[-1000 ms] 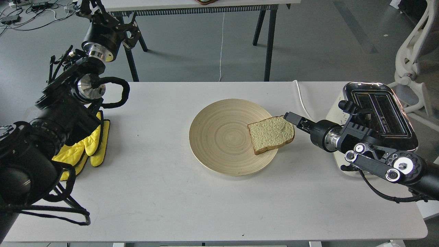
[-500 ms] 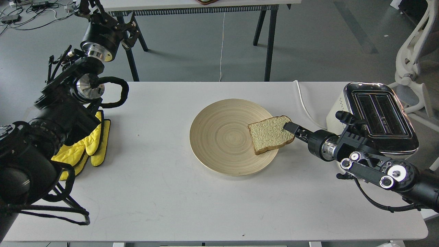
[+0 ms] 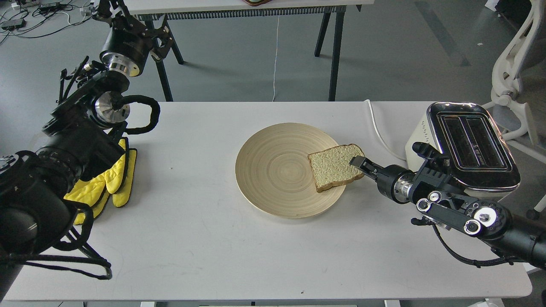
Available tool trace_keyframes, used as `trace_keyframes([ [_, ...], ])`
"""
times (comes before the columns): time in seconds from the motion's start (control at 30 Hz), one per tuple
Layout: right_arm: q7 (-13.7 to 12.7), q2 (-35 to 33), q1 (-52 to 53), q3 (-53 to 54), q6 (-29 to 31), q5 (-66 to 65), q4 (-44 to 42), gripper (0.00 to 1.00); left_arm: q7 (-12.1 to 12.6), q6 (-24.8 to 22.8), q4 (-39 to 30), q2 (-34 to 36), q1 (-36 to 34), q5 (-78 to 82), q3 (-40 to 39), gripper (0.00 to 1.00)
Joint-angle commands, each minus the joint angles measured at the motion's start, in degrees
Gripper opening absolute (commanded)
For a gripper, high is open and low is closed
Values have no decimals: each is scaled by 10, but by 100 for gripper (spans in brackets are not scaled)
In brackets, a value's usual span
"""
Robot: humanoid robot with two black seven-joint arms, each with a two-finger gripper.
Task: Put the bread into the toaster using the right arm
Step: 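Reach the right gripper toward the bread slice in the wooden bowl, then grasp the bread slice with the right gripper and lift it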
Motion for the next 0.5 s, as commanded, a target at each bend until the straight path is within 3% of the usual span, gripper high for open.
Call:
trace_keyframes([
  [0.0,-1,0,3,0,1,2,2,23,0,0,0,0,0,0,0,100],
  [0.2,0,2,6,19,-2,2,4,2,0,0,0,0,0,0,0,100],
  [0.47,0,-12,8,38,3,5,50,0,0,0,0,-1,0,-1,-1,100],
])
